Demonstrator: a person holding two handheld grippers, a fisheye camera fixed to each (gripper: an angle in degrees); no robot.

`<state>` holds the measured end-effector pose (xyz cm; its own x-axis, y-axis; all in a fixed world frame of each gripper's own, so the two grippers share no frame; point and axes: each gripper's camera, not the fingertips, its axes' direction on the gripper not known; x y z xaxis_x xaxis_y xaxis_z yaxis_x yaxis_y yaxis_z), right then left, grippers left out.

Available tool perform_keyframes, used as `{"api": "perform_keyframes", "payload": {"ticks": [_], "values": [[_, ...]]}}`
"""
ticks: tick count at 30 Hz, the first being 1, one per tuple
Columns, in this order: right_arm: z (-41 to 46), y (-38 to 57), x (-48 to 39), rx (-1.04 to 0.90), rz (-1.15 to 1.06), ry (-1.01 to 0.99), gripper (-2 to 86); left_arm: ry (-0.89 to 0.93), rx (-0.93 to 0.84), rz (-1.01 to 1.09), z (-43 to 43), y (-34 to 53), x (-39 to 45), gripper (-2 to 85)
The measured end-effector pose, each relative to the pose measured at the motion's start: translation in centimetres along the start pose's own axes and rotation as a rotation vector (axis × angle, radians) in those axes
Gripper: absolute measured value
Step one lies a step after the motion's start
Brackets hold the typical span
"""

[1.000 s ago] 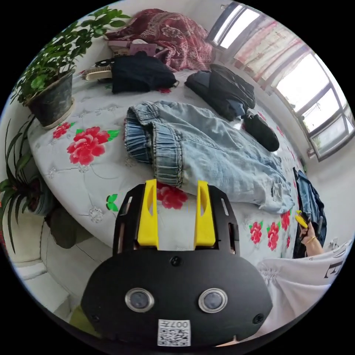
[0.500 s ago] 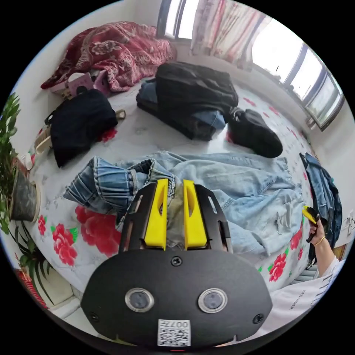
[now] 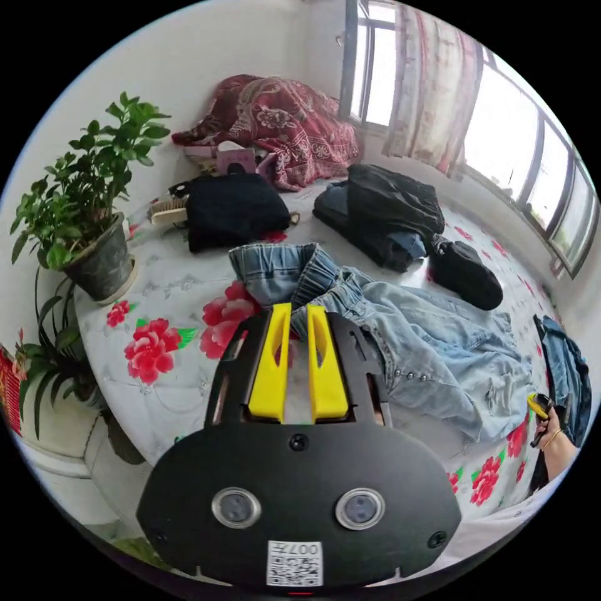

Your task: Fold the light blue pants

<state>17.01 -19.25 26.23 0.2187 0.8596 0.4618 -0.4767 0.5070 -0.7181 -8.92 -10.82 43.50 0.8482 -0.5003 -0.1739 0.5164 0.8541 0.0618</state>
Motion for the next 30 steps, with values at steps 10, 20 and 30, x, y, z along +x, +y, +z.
{"api": "perform_keyframes", "payload": {"ticks": [10, 20, 30], "values": [[-2.2, -1.4, -0.8, -0.049, 0.016, -0.003, 0.0, 0.411, -0.36, -0.316, 6.9, -2.6, -5.5, -0.1], [-12.4, 2.8, 1.2, 0.057, -0.114, -0.051, 0.9, 0.397, -0.102, -0.223, -5.6, -1.1, -13.2, 4.2], [-7.1, 3.3, 5.6, -0.02, 0.088, -0.191, 5.8, 0.494, -0.365, -0.36, 4.6, -6.3, -11.6, 15.3]]}}
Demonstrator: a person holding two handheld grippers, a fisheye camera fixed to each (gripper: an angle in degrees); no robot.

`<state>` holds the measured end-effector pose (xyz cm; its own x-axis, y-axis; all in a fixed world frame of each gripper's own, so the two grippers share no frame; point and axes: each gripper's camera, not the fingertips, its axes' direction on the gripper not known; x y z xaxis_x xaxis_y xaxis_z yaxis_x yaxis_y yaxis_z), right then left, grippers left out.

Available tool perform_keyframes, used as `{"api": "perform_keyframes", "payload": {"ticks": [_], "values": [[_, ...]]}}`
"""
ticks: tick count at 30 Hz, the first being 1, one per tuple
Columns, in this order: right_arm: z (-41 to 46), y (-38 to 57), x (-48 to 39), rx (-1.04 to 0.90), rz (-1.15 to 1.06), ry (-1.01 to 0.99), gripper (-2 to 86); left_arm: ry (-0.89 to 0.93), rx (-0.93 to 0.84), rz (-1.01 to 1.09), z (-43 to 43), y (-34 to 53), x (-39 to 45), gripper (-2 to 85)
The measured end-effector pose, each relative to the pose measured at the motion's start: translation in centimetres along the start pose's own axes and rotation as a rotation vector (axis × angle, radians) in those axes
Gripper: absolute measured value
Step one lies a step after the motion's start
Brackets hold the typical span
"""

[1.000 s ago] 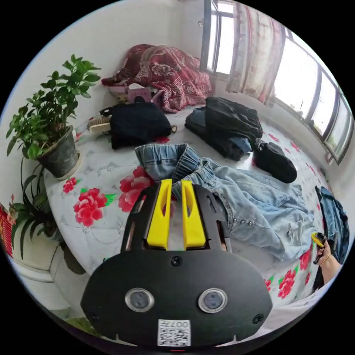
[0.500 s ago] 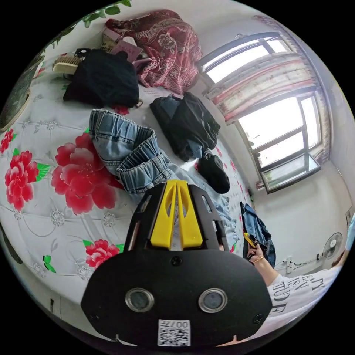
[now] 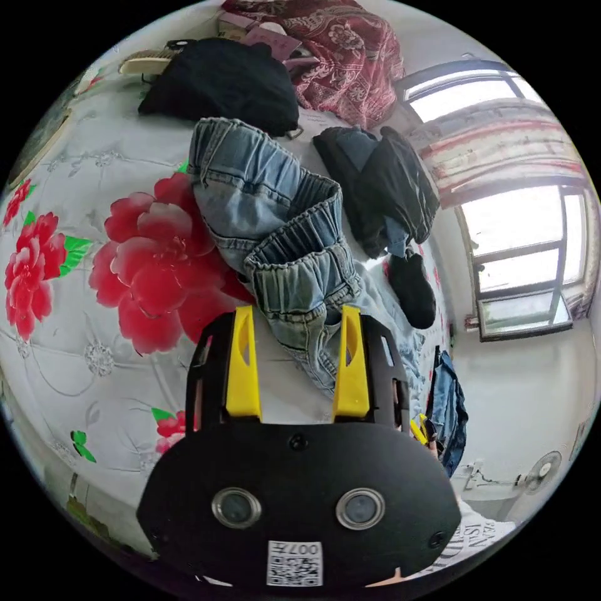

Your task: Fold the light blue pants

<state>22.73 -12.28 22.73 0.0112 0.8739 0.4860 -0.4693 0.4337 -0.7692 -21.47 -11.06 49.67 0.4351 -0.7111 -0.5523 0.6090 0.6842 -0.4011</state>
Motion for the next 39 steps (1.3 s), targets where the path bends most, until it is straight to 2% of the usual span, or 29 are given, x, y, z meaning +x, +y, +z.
{"api": "perform_keyframes", "payload": {"ticks": [3, 5, 9, 15, 18, 19, 21, 23, 25, 26, 29, 33, 36, 38, 39], "values": [[0.8, -0.7, 0.0, 0.027, 0.012, -0.014, 4.9, 0.056, -0.036, -0.157, 1.3, -1.1, -0.2, 8.6], [1.6, -1.4, -0.5, 0.017, 0.012, -0.038, 3.4, 0.069, -0.003, -0.128, 0.1, -0.9, 0.9, 5.3], [1.8, -2.4, -2.0, -0.007, -0.017, 0.022, 0.6, 0.084, 0.03, 0.002, -4.2, 1.1, 2.5, 4.7], [-5.3, -0.1, -8.0, 0.021, -0.248, -0.088, -0.1, 0.18, 0.074, 0.053, -15.5, 7.9, 2.0, 4.7], [-9.3, 3.6, -11.8, -0.03, -0.472, 0.057, 0.0, 0.035, -0.021, 0.016, -18.2, 12.0, -0.4, 4.8], [-9.1, 5.3, -11.9, -0.093, -0.55, 0.159, 0.1, -0.074, -0.111, -0.037, -17.3, 13.7, -2.3, 4.8], [-6.9, 7.3, -9.2, -0.199, -0.512, 0.238, 0.4, -0.115, -0.176, -0.165, -15.5, 16.4, -5.6, 4.6], [-3.3, 9.2, -2.8, -0.352, -0.272, 0.228, 1.4, -0.104, -0.114, -0.333, -14.5, 18.9, -8.8, 4.5], [-2.8, 10.7, 0.0, -0.352, -0.167, 0.188, 2.2, -0.114, -0.058, -0.376, -14.8, 19.4, -9.3, 4.4], [-3.7, 11.4, 0.8, -0.286, -0.134, 0.179, 2.5, -0.134, -0.032, -0.347, -15.4, 18.9, -8.9, 4.3], [-5.6, 12.0, 1.5, -0.145, -0.105, 0.215, 3.2, -0.235, -0.018, -0.236, -16.6, 16.9, -7.1, 4.4], [-5.4, 11.6, 1.9, -0.04, -0.093, 0.361, 4.0, -0.259, -0.02, -0.215, -15.7, 15.9, -6.5, 4.5], [-2.3, 11.7, 1.4, -0.073, -0.145, 0.452, 2.5, -0.268, -0.035, -0.26, -13.8, 16.9, -7.2, 4.5], [0.0, 11.7, 0.0, -0.213, -0.207, 0.565, 1.0, -0.236, -0.006, -0.275, -13.6, 17.9, -7.3, 4.5], [0.1, 11.9, -0.4, -0.216, -0.232, 0.6, 0.8, -0.23, 0.001, -0.274, -13.7, 18.1, -7.3, 4.5]]}}
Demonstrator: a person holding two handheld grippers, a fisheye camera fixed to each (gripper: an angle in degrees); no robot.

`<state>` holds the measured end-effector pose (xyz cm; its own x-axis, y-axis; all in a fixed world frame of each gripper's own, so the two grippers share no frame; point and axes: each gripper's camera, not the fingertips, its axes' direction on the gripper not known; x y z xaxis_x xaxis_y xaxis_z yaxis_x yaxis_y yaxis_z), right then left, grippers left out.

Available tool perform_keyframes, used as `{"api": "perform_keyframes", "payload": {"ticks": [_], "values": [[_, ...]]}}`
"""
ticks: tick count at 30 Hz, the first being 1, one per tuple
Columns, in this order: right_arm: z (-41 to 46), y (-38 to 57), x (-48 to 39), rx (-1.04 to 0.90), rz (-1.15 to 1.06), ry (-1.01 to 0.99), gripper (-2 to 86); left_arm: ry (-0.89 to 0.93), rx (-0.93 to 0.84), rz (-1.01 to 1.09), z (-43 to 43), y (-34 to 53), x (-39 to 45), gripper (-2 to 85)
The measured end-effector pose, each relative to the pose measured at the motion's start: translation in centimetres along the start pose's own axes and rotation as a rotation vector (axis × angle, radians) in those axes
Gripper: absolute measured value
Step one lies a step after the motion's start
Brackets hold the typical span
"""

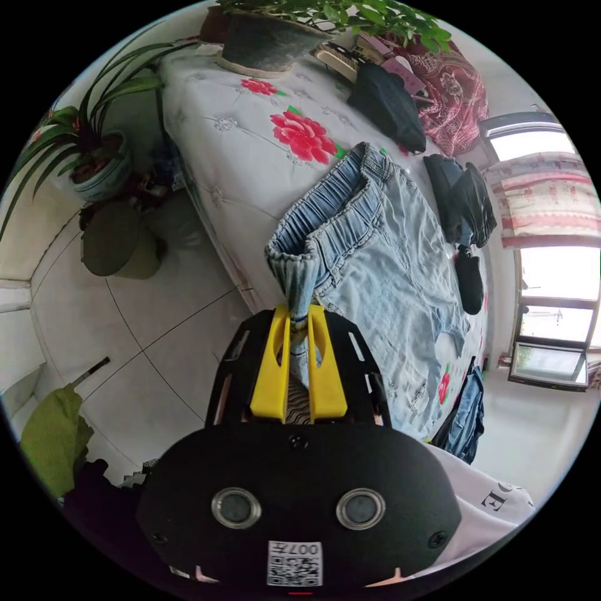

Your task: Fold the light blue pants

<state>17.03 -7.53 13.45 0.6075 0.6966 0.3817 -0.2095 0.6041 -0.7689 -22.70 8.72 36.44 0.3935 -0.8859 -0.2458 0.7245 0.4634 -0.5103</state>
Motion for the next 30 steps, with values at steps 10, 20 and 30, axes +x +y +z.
{"api": "perform_keyframes", "payload": {"ticks": [10, 20, 30], "values": [[-5.2, 2.8, 1.5, 0.298, -0.029, -0.081, 5.6, -0.082, 0.085, 0.058, -1.0, 4.2, -0.7, 11.1], [0.1, -14.0, -18.5, 0.292, -0.372, -0.23, 8.6, -0.108, 0.087, 0.273, 1.9, -0.1, 8.9, 11.2], [8.8, -27.8, -36.8, 0.202, -0.619, -0.12, 10.5, -0.305, -0.074, 0.536, 13.5, -4.9, 19.6, 8.2]]}}
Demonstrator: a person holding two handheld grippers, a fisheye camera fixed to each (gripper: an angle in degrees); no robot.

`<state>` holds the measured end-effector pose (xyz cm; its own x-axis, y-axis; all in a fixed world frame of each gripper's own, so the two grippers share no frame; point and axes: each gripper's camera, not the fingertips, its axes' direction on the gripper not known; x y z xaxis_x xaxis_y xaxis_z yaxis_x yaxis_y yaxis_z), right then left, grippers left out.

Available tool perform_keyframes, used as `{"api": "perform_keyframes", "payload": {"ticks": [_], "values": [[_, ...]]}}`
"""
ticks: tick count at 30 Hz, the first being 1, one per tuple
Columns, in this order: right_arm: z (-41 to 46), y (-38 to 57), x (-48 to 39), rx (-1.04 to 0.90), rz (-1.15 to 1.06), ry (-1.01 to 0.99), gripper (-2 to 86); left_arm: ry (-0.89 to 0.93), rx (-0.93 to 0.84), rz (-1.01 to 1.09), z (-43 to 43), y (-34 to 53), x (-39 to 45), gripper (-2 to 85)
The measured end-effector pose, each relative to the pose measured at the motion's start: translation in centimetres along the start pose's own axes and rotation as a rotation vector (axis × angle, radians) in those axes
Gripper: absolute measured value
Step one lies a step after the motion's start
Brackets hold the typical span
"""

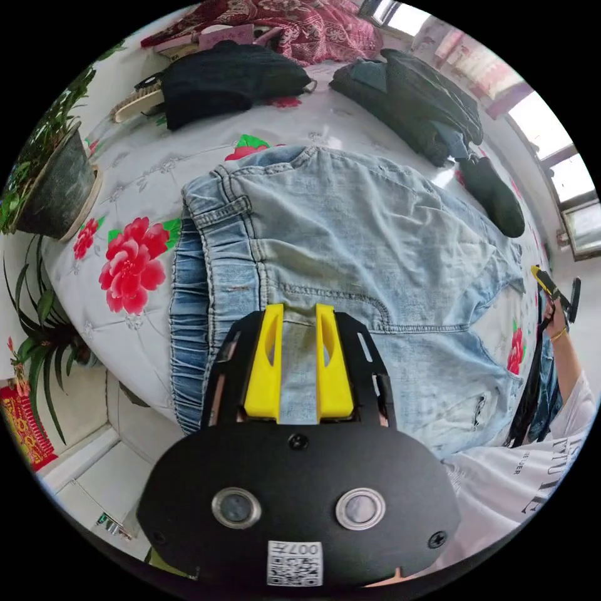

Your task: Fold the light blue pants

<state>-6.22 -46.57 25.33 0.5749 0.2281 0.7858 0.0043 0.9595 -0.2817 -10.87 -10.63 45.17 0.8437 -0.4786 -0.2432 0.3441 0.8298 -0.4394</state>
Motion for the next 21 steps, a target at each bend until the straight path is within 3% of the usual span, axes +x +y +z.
{"api": "perform_keyframes", "payload": {"ticks": [4, 7, 11, 14, 21], "values": [[6.6, 2.2, -2.2, -0.231, -0.184, 0.082, 10.1, -0.034, 0.026, 0.068, 0.3, 2.0, 0.3, 5.3], [5.4, 7.4, -3.8, -0.177, -0.341, 0.188, 9.9, -0.047, -0.004, 0.066, -0.3, 3.1, -0.1, 2.7], [2.1, 7.0, 0.1, -0.215, -0.136, 0.082, 9.4, -0.032, 0.19, 0.005, -5.0, 3.4, -2.4, 4.1], [-1.8, 3.7, 2.1, -0.034, -0.084, 0.073, 9.1, -0.013, 0.273, 0.063, -6.8, 0.2, -3.1, 7.8], [0.8, -7.7, 3.6, -0.083, -0.143, 0.215, 9.4, -0.086, 0.077, 0.348, -2.2, -11.5, -0.7, 14.0]]}}
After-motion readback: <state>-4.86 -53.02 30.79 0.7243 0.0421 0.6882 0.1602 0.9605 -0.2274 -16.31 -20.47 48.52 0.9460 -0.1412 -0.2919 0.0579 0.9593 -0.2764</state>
